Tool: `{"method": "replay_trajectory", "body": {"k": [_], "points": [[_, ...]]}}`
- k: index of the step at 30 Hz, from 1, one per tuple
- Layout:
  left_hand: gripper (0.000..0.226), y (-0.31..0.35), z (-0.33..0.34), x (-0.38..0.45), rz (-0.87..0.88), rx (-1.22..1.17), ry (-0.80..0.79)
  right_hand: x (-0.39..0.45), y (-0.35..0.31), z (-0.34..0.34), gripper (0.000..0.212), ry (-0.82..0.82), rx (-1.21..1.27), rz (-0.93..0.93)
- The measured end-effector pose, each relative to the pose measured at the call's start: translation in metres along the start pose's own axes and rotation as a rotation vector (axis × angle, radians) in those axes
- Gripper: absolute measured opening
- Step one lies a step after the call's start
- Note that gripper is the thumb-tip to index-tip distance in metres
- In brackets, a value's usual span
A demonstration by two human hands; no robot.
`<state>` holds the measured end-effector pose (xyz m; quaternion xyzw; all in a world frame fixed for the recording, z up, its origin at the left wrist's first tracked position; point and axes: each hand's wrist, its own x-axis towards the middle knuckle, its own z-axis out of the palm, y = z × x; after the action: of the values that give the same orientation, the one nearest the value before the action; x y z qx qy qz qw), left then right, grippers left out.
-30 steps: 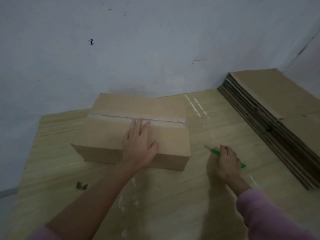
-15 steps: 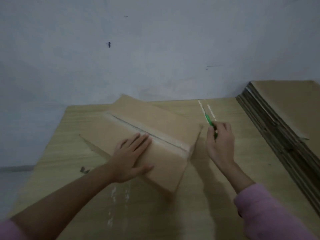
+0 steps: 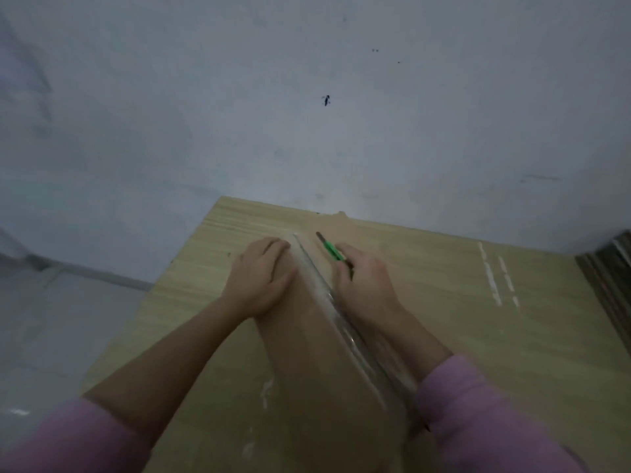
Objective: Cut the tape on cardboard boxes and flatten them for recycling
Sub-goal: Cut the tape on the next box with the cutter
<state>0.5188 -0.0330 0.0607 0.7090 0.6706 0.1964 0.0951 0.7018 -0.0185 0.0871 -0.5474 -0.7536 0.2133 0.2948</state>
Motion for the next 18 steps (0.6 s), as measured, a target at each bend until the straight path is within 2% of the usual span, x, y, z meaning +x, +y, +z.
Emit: {"method": "replay_trajectory", "body": {"k": [3,6,10,14,18], "points": [[0.055,-0.005,0.004,0.026,-0.193,0.029,0.062,0.020,-0.011,0.021,0.033,-0.081,-0.022,-0.022],[0.041,-0.007,0.013,0.043,-0.223,0.037,0.036,0.033,-0.013,0.036,0.044,-0.121,-0.093,-0.007],[0.040,-0.010,0.020,0.046,-0.248,0.011,0.023,0.039,-0.010,0.045,0.048,-0.204,-0.233,-0.009],[0.041,-0.013,0.021,0.047,-0.287,-0.017,0.050,0.040,-0.011,0.045,0.046,-0.210,-0.244,-0.034],[0.042,-0.014,0.022,0.046,-0.273,-0.035,0.088,0.042,-0.017,0.044,0.068,-0.245,-0.300,-0.049]]}}
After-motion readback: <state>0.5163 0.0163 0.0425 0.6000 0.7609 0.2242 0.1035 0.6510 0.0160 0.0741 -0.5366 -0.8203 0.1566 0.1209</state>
